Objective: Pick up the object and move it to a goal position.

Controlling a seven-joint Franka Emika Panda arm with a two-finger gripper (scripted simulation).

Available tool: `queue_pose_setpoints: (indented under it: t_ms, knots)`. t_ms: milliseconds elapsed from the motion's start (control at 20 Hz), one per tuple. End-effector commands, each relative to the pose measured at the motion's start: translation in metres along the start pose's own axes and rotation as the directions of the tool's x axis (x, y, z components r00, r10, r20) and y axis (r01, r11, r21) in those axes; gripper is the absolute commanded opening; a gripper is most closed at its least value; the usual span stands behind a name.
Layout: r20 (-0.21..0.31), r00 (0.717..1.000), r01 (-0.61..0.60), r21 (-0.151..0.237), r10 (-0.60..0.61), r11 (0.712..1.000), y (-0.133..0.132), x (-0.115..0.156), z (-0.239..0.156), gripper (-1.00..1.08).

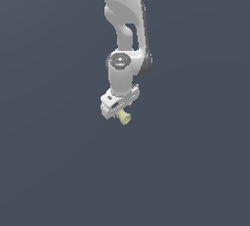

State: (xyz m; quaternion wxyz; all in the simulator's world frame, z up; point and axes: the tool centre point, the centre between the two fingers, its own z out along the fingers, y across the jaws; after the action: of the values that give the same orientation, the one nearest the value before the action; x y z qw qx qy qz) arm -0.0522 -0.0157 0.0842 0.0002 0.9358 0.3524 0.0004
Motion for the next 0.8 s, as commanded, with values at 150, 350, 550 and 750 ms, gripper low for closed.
queue_pose_setpoints:
  t_ms: [150,350,550,750]
  knots:
    - [0.001,1.0,0.003,0.001,-0.003,1.0,-0.001,-0.001,0.024,1.0]
    - [0.001,1.0,0.003,0.001,-0.003,1.0,0.0,0.0,0.031,1.0]
    - [0.001,1.0,0.003,0.001,-0.003,1.0,0.0,0.0,0.031,-1.0]
    - [0.001,1.0,0.003,0.001,-0.003,1.0,0.0,0.0,0.031,-1.0]
